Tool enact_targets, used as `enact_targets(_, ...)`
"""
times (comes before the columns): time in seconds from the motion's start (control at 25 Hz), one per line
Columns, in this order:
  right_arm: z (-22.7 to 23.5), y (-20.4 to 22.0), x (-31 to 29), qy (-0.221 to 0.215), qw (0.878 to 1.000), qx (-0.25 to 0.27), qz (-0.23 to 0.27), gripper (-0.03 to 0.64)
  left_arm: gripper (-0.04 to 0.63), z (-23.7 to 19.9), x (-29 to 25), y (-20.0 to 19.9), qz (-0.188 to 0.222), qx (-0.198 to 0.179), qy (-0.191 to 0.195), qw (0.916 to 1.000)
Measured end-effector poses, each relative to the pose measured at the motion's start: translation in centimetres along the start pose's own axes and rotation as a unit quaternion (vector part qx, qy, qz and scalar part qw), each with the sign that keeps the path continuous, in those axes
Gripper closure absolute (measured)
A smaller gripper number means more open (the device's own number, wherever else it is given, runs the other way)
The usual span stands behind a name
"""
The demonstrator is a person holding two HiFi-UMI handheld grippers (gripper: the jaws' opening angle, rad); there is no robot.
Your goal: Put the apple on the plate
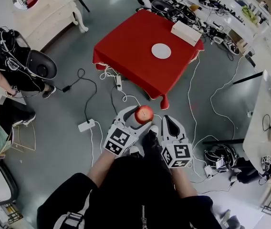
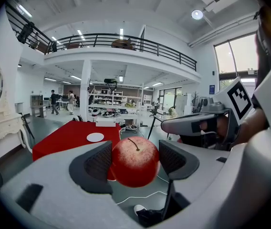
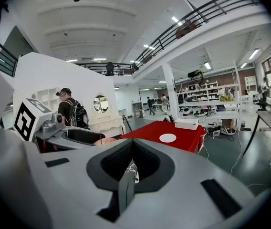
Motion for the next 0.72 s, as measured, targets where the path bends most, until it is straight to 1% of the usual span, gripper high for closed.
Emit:
enact_targets(0.12,0.9,-0.3,-0.6,0.003,1.0,-0.001,-0.001,0.606,0.284,-0.4,-1.1,-0.8,0.005,-0.004,0.004,1.0)
enact_targets(0.24,2.1,-0.5,-1.3,0.006,1.0,-0.002,-0.003,0.605,0.284,-1.0,-2.5,-0.7,-0.006,-0.003,0.006,1.0)
enact_targets(0.36,3.4,-1.0,-2.5,0.008,1.0,-0.003,-0.007,0.605,0.284,-1.7,-4.0,-1.3,-0.006,-0.001,0.009,0.9999)
enact_targets(0.48,4.5,-1.6,-4.0,0.008,1.0,-0.006,-0.007,0.605,0.284,-2.9,-5.5,-1.9,-0.006,0.0,0.01,0.9999)
enact_targets(0.6,5.7,-2.4,-5.9,0.003,1.0,-0.007,-0.009,0.605,0.284,-4.2,-7.2,-2.3,-0.017,0.002,0.008,0.9998)
enact_targets(0.72,7.2,-3.3,-7.8,-0.002,1.0,-0.009,-0.01,0.606,0.284,-5.6,-9.0,-3.2,-0.02,0.003,0.003,0.9998)
Point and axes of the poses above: the fingertips, and each gripper's own axes: x backward along the fingers, z to its right, y out of its underside, the point moved 1 cm from there along x, backward along the fingers, and after that the axes turned 1 degree about -z, right-handed, at the moved point
